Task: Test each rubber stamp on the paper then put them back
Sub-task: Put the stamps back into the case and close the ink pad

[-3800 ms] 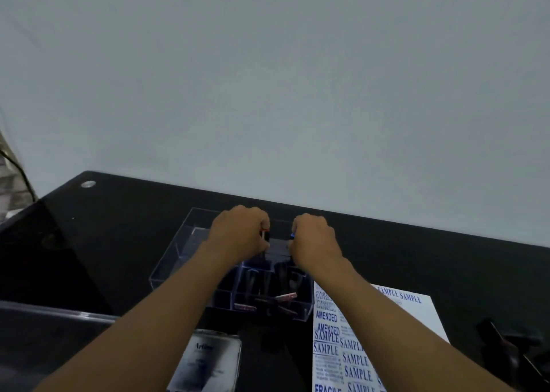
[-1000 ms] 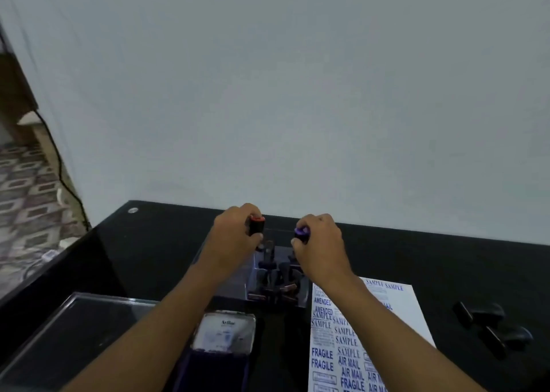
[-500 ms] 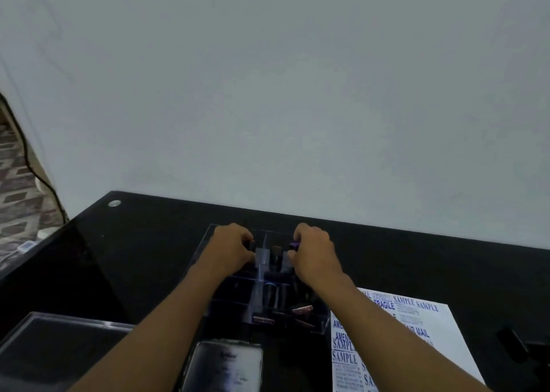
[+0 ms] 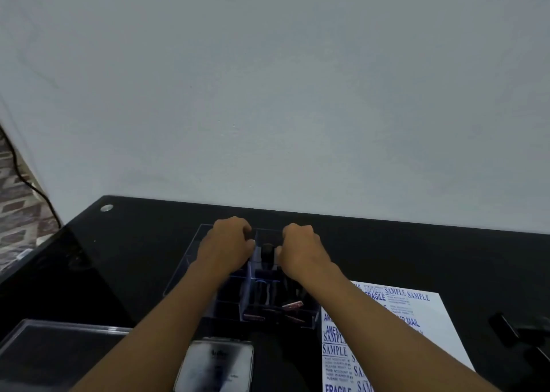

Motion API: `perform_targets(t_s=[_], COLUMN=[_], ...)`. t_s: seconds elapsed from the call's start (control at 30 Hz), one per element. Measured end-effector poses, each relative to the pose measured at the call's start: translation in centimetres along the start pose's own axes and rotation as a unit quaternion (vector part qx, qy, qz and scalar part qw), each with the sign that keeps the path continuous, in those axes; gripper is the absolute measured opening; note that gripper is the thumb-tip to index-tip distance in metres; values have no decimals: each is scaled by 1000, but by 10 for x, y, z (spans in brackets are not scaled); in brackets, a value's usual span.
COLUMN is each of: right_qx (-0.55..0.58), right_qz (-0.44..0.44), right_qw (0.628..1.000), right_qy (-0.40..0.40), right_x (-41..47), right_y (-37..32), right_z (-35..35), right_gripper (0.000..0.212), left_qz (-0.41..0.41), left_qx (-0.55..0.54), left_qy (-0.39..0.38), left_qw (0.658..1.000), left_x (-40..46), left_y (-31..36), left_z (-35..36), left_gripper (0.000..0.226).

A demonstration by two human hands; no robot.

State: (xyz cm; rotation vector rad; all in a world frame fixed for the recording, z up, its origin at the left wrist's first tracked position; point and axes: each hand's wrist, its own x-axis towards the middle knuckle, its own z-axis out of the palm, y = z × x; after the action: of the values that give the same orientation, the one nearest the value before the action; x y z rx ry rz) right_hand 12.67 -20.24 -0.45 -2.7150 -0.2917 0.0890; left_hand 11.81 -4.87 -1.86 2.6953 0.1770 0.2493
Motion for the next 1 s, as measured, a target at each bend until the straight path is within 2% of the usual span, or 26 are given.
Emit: perform_targets(t_s=[0.17, 0.37, 0.6, 0.67, 0.87, 1.0], right_qx=[46, 80, 47, 52, 99, 121], right_qz=[4, 78, 224, 263, 325, 348], right_qw=[997, 985, 964, 954, 933, 922], right_qy=[61, 131, 133, 137, 120, 116], right_x=[-29, -98, -177, -192, -207, -200], right_y=[24, 96, 229, 258, 306, 317], right_z=[-27, -74, -123, -131, -121, -109], right_gripper=[15, 10, 9, 15, 42, 42], left_qz=[70, 169, 256, 288, 334, 339], left_qx=[-8, -46, -72, -74, -66, -44], left_qy=[34, -14, -142, -163, -221, -260], left_qw=[997, 985, 953, 941, 914, 903], left_x=[-27, -58, -89, -94, -105, -99], left_y=[54, 146, 263, 293, 353, 364], left_z=[-13, 11, 79, 97, 139, 161], left_gripper=[33, 27, 29, 31, 25, 47])
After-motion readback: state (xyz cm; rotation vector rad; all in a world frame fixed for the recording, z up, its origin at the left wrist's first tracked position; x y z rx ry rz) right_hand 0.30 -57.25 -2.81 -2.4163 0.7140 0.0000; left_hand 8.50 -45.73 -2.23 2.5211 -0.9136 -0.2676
